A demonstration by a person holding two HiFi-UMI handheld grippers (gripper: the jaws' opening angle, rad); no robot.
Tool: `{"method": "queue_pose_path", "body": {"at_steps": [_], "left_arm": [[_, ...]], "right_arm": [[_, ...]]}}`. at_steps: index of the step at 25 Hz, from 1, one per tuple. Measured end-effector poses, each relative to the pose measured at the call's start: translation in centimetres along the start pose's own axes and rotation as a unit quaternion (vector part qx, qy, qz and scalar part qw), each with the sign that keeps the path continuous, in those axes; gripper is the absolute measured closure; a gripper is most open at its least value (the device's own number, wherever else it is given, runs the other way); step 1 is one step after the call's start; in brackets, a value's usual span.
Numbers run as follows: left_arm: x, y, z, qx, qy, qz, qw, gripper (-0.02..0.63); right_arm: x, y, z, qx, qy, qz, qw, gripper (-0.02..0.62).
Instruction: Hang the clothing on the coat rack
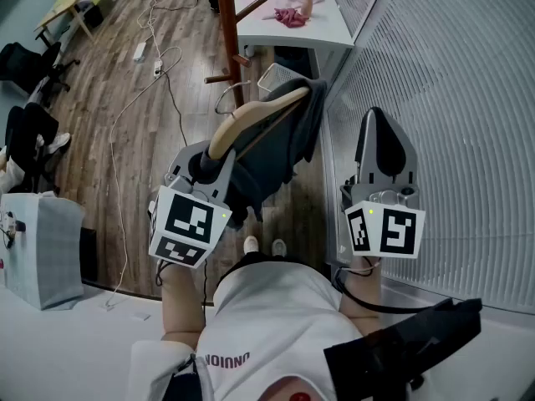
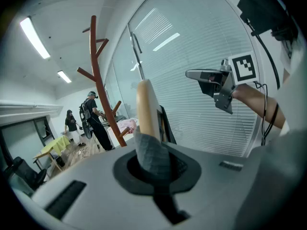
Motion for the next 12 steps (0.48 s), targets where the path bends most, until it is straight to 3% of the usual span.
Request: {"method": "queue_pose_path", "body": {"at_steps": [12], "left_arm": [[-0.28,0.31,0.64,-0.002,0.002,-0.004,1.0000,0.586]], "right_arm": [[-0.17,0.15,0.81,0.000,-0.003,-0.002,1.000,0.575]]}}
Point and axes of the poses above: the fingertips, and each gripper's own axes: z forward along the fingers, x to its right, y out of its underside, the point moved 2 cm from there along -z, backward along the fingers, and after that the axes turned 11 degrees about -y, right-handed, at the moved point
